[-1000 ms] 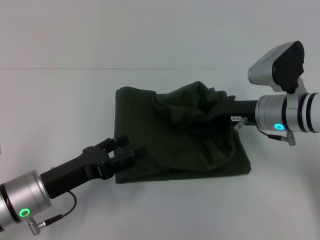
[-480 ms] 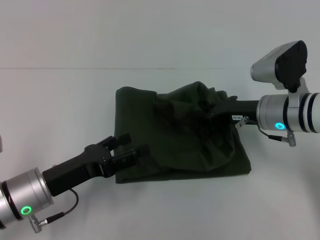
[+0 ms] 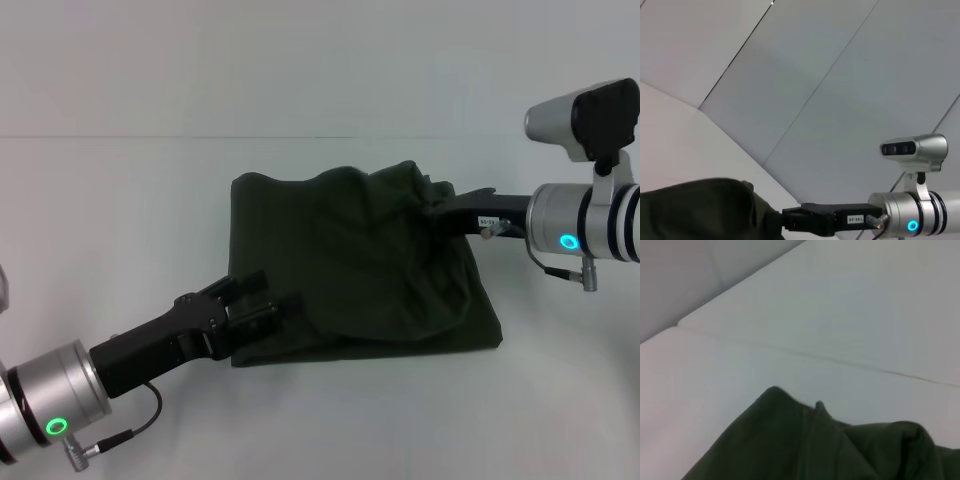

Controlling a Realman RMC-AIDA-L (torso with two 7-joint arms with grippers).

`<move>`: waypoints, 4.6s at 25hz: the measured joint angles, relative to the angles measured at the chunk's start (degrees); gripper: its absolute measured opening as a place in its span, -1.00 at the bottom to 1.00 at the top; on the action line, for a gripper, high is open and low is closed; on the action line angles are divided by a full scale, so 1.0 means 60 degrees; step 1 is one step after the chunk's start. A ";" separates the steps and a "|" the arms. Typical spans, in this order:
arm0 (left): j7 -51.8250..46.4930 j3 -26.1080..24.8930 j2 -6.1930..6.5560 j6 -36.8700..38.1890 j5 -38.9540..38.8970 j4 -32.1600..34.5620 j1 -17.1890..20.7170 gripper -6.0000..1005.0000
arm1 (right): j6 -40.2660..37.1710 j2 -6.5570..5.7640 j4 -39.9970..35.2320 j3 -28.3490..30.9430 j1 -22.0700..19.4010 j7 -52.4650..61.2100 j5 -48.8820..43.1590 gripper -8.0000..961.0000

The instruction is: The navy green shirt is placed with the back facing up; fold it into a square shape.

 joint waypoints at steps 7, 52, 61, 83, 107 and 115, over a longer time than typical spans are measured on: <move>-0.0035 0.0002 -0.0002 0.0121 0.0000 0.0000 0.0094 0.89 | 0.0164 -0.0046 0.0489 0.0938 -0.0014 0.0172 0.0425 -0.92; -0.0031 -0.0090 0.0061 -0.0025 -0.0069 0.0000 0.0071 0.89 | -0.4268 -0.0187 0.1415 0.2733 -0.2444 -0.1168 0.2759 0.56; 0.0009 -0.0161 0.0009 -0.0257 -0.0089 0.0050 0.0053 0.89 | -0.3590 -0.0055 0.2481 0.2814 -0.2421 -0.2350 0.2621 0.66; 0.0207 0.0773 0.0695 0.0270 0.0410 0.0341 0.0129 0.89 | -0.5111 -0.0235 0.1400 0.3856 -0.3584 -0.5071 0.2556 0.65; 0.2355 0.0842 0.0340 0.0239 0.1463 0.1479 0.1288 0.88 | -0.6149 -0.0002 0.3246 0.4377 -0.4701 -1.1618 0.1163 0.65; 0.2320 0.0846 0.0315 0.0260 0.1481 0.1467 0.1331 0.88 | -0.6137 0.0003 0.3253 0.4727 -0.4575 -1.1682 0.1166 0.65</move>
